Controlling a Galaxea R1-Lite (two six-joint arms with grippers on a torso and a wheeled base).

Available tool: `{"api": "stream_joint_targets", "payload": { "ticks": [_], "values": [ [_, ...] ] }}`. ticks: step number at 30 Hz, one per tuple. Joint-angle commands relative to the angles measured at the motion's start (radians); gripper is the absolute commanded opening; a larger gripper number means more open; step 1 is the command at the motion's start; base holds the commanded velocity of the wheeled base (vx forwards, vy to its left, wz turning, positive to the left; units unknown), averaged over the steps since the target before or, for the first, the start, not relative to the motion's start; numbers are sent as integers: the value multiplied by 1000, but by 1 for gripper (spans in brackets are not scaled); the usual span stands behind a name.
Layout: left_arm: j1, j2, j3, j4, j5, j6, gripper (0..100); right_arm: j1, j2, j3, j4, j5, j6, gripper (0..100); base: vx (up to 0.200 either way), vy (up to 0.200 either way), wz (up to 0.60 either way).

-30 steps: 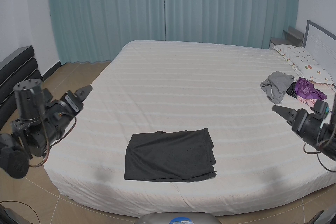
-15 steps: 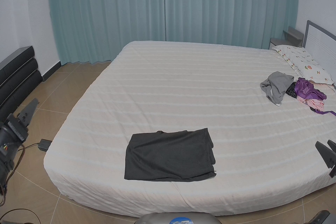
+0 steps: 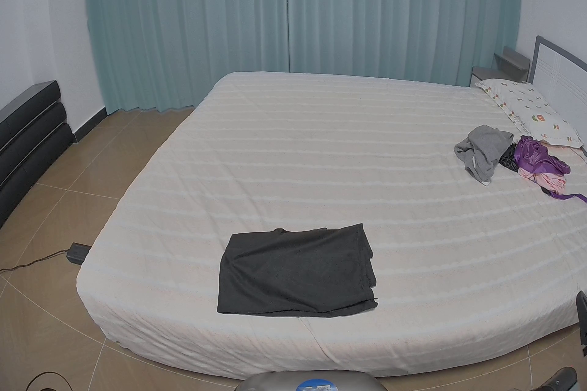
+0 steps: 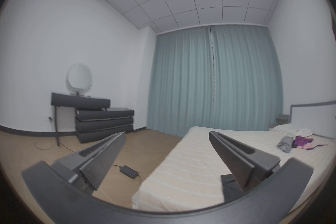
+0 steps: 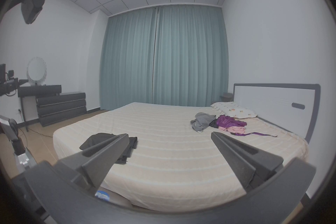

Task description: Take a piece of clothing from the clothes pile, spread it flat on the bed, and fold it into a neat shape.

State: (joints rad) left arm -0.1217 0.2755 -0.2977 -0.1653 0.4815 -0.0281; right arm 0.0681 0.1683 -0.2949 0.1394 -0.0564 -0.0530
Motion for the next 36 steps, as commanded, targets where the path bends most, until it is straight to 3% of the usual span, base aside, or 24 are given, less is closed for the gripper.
{"api": "stream_joint_targets", "payload": {
  "ticks": [1, 4, 8, 10, 11, 14, 16, 19, 23, 25, 28, 36],
  "values": [
    [140, -222, -1, 96, -7, 62, 100, -56, -158, -7, 83, -2, -44, 100, 0, 0, 0],
    [137, -234, -3, 98, -11, 60, 100, -65, -168, -3, 111, -3, -51, 100, 0, 0, 0],
    [123, -269, 37, 93, -101, 59, 100, -65, -168, 5, 66, 7, -44, 100, 0, 0, 0],
    [123, -269, 69, 66, -129, 57, 100, -65, -168, 25, -32, 6, -42, 100, 0, 0, 0],
    [123, -269, 104, -22, -130, 56, 100, -65, -168, 72, -172, 7, -42, 100, 0, 0, 0],
    [123, -269, 149, -149, -152, 79, 100, -65, -168, 186, -345, 4, -53, 100, 0, 0, 0],
    [123, -268, 203, -183, -216, 93, 100, -65, -168, 295, -486, -2, -61, 100, 0, 0, 0],
    [123, -269, 298, -204, -284, 96, 100, -65, -168, 295, -442, 0, -56, 100, 0, 0, 0],
    [123, -269, 298, -183, -307, 82, 100, -68, -168, 295, -336, -22, -51, 100, 0, 0, 0],
    [123, -269, 298, -180, -359, 85, 100, -68, -168, 295, -221, -48, -41, 100, 0, 0, 0],
    [123, -269, 298, -158, -408, 80, 100, -68, -168, 295, -213, -43, -18, 100, 0, 0, 0],
    [123, -269, 298, 101, -448, 77, 100, -70, -167, 281, -155, -56, 25, 100, 0, 0, 0]
  ]
}}
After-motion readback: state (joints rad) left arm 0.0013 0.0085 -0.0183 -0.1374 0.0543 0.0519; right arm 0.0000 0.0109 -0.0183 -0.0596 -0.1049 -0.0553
